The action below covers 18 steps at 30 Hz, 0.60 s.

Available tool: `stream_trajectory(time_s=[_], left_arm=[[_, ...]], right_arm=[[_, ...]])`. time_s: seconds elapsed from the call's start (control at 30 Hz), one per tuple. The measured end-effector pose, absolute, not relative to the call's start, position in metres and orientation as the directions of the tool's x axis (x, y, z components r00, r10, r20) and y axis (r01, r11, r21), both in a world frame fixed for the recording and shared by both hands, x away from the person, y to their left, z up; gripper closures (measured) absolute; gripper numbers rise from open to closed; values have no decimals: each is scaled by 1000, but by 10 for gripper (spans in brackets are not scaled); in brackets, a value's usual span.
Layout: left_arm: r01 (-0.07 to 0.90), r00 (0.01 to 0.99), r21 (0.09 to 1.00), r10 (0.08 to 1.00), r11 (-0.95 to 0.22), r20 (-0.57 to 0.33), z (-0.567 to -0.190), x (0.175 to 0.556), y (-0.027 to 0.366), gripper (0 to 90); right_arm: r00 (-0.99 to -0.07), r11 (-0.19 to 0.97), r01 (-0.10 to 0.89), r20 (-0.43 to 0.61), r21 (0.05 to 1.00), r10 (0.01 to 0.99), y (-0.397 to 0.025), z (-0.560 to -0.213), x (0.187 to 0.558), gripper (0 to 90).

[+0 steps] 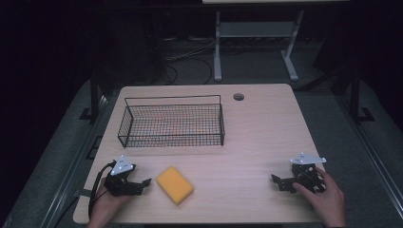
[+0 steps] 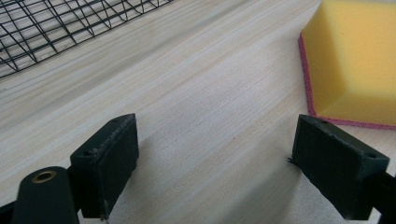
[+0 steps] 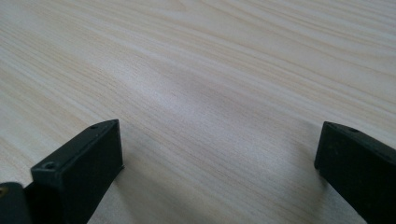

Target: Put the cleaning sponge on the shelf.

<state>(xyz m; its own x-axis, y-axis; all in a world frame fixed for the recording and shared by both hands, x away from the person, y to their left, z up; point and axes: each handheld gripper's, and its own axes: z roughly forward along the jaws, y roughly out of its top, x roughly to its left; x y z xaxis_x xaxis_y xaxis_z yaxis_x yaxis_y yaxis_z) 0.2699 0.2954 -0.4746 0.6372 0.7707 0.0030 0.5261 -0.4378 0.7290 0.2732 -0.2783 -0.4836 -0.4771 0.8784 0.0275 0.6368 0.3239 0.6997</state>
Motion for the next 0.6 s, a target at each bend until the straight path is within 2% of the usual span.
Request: stream_trajectory(time_s=[0.27,0.43,0.6], left_arm=[[525,640,724,768,-448,11,-473,270,295,156],[511,631,745,776,-429,13,-466,264,298,240],[512,623,759,782,-402,-5,-457,259,301,383]], right_arm=[[-477,324,637,28,700,878,-278,-484,273,2],[-477,324,637,28,700,878,-278,-484,273,2],[-477,324,637,28,700,879,-278,-484,273,2]])
